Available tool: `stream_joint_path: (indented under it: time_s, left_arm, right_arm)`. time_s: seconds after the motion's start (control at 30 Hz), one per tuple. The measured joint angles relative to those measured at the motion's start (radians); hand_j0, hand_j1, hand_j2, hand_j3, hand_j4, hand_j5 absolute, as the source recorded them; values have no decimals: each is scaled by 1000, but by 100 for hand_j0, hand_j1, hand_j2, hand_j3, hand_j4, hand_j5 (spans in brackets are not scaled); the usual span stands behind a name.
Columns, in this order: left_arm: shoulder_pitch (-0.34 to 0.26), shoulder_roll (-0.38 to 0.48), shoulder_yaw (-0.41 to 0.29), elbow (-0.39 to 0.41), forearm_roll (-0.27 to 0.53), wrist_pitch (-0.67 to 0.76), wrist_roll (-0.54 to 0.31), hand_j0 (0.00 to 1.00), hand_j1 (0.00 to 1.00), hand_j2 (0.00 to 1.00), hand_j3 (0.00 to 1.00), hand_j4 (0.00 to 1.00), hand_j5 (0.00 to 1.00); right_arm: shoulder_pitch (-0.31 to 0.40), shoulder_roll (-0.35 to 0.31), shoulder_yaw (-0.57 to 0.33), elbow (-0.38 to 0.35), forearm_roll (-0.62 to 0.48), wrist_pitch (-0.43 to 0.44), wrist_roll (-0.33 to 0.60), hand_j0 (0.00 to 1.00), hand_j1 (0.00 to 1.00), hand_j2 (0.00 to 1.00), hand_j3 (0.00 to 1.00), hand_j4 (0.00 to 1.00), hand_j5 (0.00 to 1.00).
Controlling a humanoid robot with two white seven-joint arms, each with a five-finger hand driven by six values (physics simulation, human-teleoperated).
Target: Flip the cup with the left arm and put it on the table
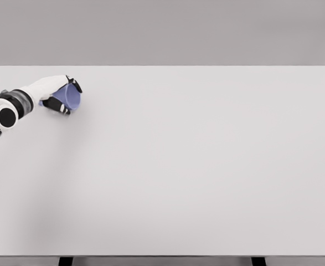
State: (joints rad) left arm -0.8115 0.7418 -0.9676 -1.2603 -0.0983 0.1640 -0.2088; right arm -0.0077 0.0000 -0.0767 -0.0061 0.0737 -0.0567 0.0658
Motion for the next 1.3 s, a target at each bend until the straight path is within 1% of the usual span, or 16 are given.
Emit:
stream_joint_path:
  time_s: [0.1, 0.17, 0.23, 0.3, 0.4, 0.47, 0.6, 0.63, 0.7, 0.73, 0.8, 0.9, 1.0, 1.2, 1.3]
  left_arm:
    - [-12, 21, 3, -3, 69, -53, -4, 54, 54, 54, 54, 54, 54]
    - [-15, 50, 5, -3, 134, -124, -30, 55, 55, 55, 55, 55, 55]
    - [-25, 84, 8, -3, 222, -202, -85, 55, 55, 55, 55, 55, 55]
    - [-21, 109, 16, -1, 318, -277, -165, 55, 55, 55, 55, 55, 55]
    - [-18, 135, 20, 5, 446, -396, -286, 56, 56, 56, 56, 56, 56]
    - [-21, 142, 20, 17, 546, -458, -343, 56, 56, 56, 56, 56, 56]
    - [-23, 129, 22, 38, 751, -506, -387, 56, 56, 56, 56, 56, 56]
    - [-23, 110, 23, 52, 795, -509, -391, 56, 56, 56, 56, 56, 56]
    - [-23, 45, 24, 106, 860, -510, -397, 56, 56, 56, 56, 56, 56]
    - [-20, 11, 24, 135, 885, -510, -398, 56, 56, 56, 56, 56, 56]
    - [8, -45, 24, 172, 921, -510, -400, 57, 57, 57, 57, 57, 57]
    - [17, -100, 24, 196, 989, -499, -402, 57, 57, 57, 57, 57, 57]
    - [29, -132, 26, 205, 1032, -479, -402, 57, 57, 57, 57, 57, 57]
    - [52, -174, 28, 211, 1068, -437, -402, 57, 57, 57, 57, 57, 57]
    - [86, -187, 39, 211, 1073, -433, -402, 59, 59, 59, 59, 59, 59]
  right_arm:
    - [0, 0, 0, 0, 0, 0, 0, 100, 100, 100, 100, 100, 100]
    - [-2, 0, 0, 0, 0, 0, 0, 100, 100, 100, 100, 100, 100]
    - [-2, 0, 0, 0, 0, 0, 0, 100, 100, 100, 100, 100, 100]
    - [0, 0, 0, 0, 0, 0, 0, 100, 100, 100, 100, 100, 100]
    - [0, 0, 0, 0, 0, 0, 0, 100, 100, 100, 100, 100, 100]
    - [-2, 0, 0, 0, 0, 0, 0, 100, 100, 100, 100, 100, 100]
    - [-2, 0, 0, 0, 0, 0, 0, 100, 100, 100, 100, 100, 100]
    - [0, 0, 0, 0, 0, 0, 0, 100, 100, 100, 100, 100, 100]
    - [-2, 0, 0, 0, 0, 0, 0, 100, 100, 100, 100, 100, 100]
    - [-2, 0, 0, 0, 0, 0, 0, 100, 100, 100, 100, 100, 100]
    - [0, 0, 0, 0, 0, 0, 0, 100, 100, 100, 100, 100, 100]
    - [0, 0, 0, 0, 0, 0, 0, 100, 100, 100, 100, 100, 100]
    - [-2, 0, 0, 0, 0, 0, 0, 100, 100, 100, 100, 100, 100]
    - [0, 0, 0, 0, 0, 0, 0, 100, 100, 100, 100, 100, 100]
    - [0, 0, 0, 0, 0, 0, 0, 100, 100, 100, 100, 100, 100]
